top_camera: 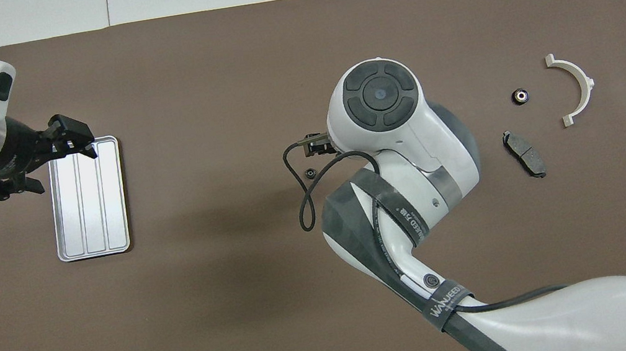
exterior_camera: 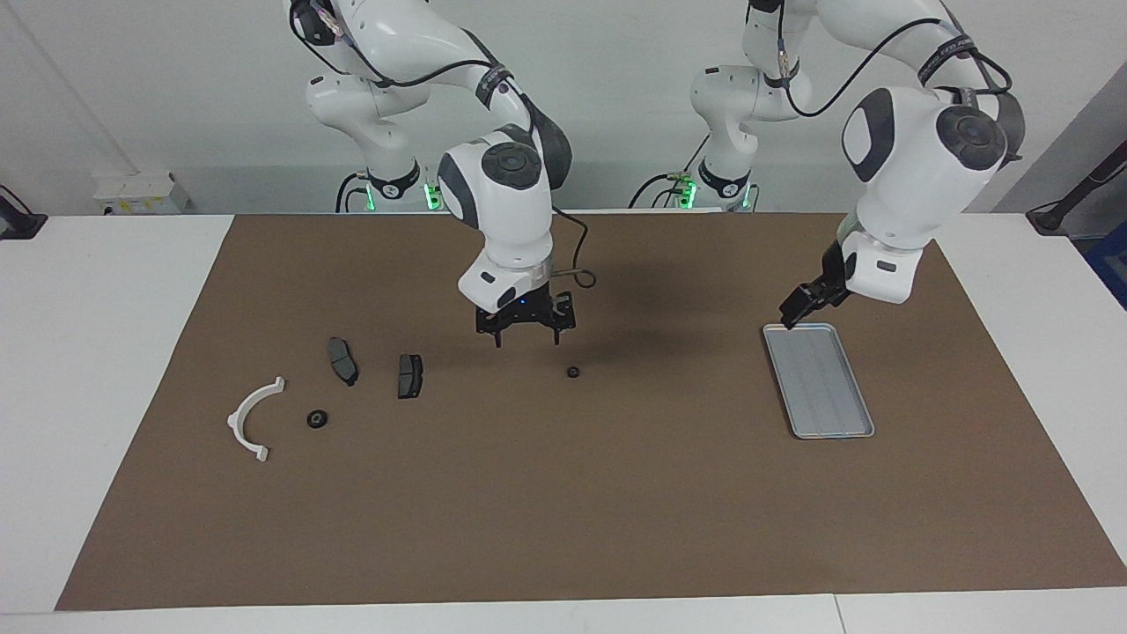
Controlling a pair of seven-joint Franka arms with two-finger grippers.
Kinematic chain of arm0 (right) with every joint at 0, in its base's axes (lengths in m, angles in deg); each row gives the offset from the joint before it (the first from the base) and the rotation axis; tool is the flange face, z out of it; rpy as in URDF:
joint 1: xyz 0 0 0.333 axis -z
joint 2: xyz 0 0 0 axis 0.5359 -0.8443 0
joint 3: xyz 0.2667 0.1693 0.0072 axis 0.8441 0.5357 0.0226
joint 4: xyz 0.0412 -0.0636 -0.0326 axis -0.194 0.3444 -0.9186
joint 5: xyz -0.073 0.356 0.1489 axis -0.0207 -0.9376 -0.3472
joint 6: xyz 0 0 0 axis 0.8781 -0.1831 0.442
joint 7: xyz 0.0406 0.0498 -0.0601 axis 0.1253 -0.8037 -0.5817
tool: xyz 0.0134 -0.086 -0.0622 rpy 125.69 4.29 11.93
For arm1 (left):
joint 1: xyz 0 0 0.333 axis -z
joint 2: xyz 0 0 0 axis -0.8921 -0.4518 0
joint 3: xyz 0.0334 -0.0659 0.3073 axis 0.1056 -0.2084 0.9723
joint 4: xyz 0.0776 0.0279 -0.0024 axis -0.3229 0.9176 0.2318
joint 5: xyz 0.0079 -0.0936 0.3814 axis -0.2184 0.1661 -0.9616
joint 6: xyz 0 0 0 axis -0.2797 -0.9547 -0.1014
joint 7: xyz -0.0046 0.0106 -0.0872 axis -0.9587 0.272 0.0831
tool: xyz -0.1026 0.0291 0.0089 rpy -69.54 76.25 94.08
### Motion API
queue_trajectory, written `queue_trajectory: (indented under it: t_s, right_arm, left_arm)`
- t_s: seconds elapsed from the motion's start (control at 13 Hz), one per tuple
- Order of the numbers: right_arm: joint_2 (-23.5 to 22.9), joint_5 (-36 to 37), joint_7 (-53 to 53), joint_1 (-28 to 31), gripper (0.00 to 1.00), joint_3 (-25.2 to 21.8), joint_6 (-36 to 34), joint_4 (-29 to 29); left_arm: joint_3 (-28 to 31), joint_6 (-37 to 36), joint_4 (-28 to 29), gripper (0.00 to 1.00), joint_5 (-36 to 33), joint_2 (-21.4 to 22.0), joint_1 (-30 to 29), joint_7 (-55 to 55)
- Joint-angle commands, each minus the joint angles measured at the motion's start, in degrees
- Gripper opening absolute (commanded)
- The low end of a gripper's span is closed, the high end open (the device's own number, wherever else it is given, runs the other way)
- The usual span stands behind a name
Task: Place bearing gear from tray to pile
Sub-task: 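Withdraw the left gripper to rest while the right gripper reaches the gear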
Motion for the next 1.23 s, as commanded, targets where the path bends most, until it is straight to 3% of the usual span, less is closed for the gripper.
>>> queue_trajectory:
  t_s: [0.0, 0.31, 0.61, 1.15]
  right_arm:
    - [-3.4, 1.03, 2.52, -1.29, 0.99, 0.1, 1.17, -1.69]
    - [-9.11, 1.03, 4.81, -4.55, 0.99, 0.1, 1.17, -8.01]
    - [-10.71, 1.29, 4.81, -4.29, 0.99, 0.1, 4.5, -8.29]
    - [-12.11, 1.56, 4.81, -4.47, 0.98, 0.1, 8.63, -5.66]
  left_arm:
    - [-0.6, -3.71, 1.76, 1.0, -1.05, 4.06, -2.21, 4.98]
    - [-0.86, -8.29, 2.99, 1.0, -1.05, 6.88, -5.3, 14.29]
    - [-1.3, -7.6, 8.6, 1.0, -1.13, 11.7, -6.62, 15.1]
    - [-2.36, -3.66, 8.62, 1.0, -1.13, 11.37, -7.76, 20.8]
